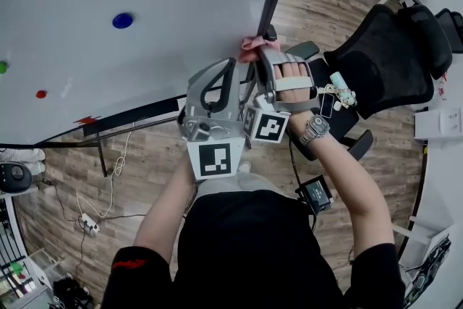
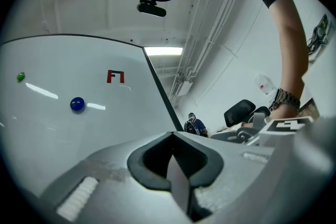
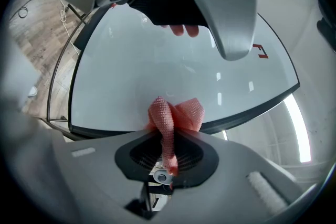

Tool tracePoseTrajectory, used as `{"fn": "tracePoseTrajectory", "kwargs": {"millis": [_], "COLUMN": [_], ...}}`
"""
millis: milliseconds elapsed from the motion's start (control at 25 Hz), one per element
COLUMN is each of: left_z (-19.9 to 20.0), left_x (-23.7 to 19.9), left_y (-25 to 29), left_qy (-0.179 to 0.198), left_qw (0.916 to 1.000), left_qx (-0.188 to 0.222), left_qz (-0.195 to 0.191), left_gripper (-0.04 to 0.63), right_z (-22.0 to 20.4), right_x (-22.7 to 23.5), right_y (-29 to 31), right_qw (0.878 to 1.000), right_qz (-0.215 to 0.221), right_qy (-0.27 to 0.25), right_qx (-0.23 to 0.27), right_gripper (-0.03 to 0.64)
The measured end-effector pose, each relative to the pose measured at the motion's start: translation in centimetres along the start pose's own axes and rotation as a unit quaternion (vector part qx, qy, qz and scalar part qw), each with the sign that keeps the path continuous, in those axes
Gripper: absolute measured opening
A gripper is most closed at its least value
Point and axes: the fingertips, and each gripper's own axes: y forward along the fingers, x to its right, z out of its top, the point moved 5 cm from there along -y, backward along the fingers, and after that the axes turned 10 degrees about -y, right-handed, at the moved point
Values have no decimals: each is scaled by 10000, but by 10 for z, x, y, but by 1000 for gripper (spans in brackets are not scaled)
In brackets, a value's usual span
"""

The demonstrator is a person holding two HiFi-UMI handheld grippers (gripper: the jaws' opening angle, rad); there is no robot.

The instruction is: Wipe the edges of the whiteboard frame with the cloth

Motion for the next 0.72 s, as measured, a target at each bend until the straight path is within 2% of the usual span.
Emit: {"fn": "tracePoseTrajectory", "kwargs": {"millis": [720], "left_z": [-34], "left_x": [6], "left_y": [-8], "left_qy": [-159], "left_qw": [9998], "left_qx": [-38], "left_qz": [-147], "left_gripper": [-3], "right_z": [-1], "right_x": [-26], "right_y": [3], "right_qw": [9999], "right_qz": [7], "right_qy": [-86], "right_qx": [62], "right_gripper": [52]}}
